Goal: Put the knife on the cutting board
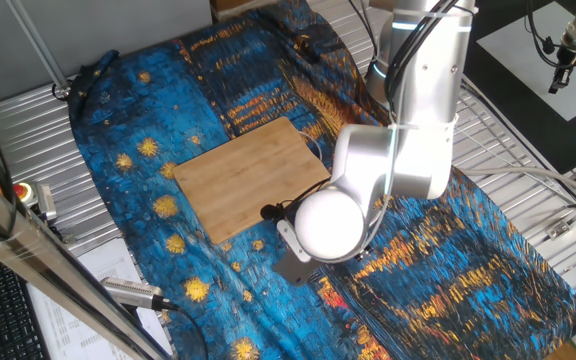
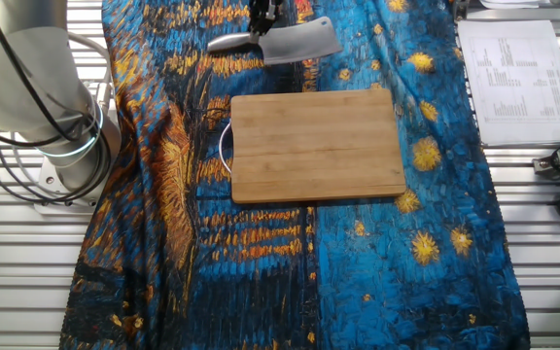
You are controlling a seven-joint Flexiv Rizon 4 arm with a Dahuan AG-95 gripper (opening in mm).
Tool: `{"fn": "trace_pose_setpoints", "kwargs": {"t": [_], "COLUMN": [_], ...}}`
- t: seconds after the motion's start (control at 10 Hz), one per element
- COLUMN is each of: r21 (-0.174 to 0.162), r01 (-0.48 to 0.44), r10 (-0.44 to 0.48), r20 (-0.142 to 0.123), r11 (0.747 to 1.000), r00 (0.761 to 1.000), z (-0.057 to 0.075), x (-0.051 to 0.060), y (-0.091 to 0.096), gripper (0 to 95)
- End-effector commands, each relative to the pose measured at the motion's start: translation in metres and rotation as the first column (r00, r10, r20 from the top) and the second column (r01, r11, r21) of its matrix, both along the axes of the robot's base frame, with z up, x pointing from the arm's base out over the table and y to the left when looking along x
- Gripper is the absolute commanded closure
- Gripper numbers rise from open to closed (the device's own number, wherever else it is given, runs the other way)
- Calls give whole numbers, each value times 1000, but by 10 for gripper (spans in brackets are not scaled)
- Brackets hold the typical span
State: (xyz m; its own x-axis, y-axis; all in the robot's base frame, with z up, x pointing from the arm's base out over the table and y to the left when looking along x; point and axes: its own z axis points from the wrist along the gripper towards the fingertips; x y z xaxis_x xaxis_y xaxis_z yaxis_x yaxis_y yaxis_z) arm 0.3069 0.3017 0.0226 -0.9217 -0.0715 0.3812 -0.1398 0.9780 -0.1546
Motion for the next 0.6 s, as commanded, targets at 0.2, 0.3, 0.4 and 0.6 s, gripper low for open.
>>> {"fn": "trace_pose_setpoints", "kwargs": {"t": [0.2,0.3,0.4,0.6], "r21": [-2,-3,-4,-4], "r01": [1,2,1,-9], "r10": [-1,-2,-1,9], "r20": [2,3,4,4], "r11": [1000,1000,1000,1000], "r00": [1000,1000,1000,1000], "z": [0,0,1,5], "x": [5,6,9,15], "y": [5,6,8,9], "gripper": [950,950,950,950]}}
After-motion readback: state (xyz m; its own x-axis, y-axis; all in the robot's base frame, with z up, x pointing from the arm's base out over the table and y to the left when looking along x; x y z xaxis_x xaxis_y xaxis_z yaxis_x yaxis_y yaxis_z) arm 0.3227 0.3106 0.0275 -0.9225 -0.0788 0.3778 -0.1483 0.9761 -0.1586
